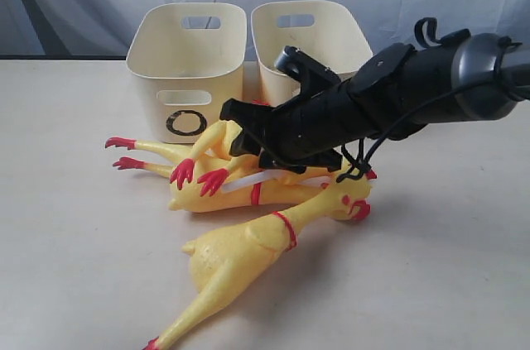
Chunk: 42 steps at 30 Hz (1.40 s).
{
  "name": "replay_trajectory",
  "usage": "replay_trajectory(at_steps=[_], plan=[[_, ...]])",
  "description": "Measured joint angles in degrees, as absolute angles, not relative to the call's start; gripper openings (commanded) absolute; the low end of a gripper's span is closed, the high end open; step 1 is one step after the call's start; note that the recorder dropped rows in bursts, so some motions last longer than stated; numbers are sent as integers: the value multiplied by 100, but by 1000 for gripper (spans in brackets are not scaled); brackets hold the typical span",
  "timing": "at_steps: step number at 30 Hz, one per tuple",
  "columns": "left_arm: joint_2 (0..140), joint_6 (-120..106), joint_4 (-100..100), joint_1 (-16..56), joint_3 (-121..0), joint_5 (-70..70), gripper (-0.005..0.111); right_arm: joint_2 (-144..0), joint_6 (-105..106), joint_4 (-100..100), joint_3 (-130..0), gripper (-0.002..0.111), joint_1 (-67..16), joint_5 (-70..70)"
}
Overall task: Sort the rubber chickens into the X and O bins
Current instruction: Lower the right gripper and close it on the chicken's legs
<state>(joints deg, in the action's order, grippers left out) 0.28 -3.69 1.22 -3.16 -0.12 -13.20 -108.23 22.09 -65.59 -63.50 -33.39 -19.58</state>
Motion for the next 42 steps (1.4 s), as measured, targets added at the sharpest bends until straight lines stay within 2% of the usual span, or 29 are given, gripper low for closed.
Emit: replay_trajectory(at_steps=[38, 42], plan=[[28, -369, 122, -316, -12, -1320, 0, -11116, 2205, -7410, -6350, 46, -3423, -1512], [28, -369, 122, -316, -12, -1320, 0, -11116, 2205, -7410, -6350, 42, -3423, -1512]])
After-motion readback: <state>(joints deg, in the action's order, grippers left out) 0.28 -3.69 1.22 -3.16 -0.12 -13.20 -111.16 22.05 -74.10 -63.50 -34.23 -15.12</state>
